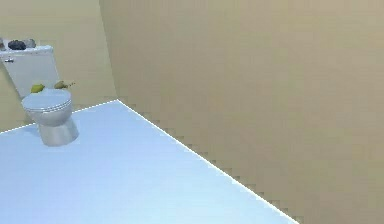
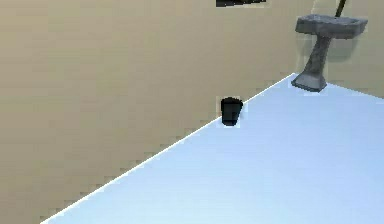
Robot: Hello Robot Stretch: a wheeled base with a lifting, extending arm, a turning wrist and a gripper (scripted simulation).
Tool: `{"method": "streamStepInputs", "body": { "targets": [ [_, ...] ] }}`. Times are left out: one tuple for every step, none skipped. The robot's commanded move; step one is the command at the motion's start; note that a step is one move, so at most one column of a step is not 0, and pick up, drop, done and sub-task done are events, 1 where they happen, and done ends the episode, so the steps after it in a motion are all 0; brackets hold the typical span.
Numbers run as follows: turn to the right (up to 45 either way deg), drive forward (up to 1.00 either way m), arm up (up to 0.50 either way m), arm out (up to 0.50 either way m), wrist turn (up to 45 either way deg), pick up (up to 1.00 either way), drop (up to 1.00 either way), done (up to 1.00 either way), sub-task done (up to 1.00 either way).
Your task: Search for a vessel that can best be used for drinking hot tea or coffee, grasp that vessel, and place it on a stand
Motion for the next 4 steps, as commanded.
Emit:
{"method": "streamStepInputs", "body": {
  "targets": [
    [-45.0,0.0,0.0,0.0,0.0,0.0,0.0,0.0,0.0],
    [-42.0,0.0,0.0,0.0,0.0,0.0,0.0,0.0,0.0],
    [0.0,0.25,0.0,0.0,0.0,0.0,0.0,0.0,0.0],
    [-24.0,0.0,0.0,0.0,0.0,0.0,0.0,0.0,0.0]
  ]
}}
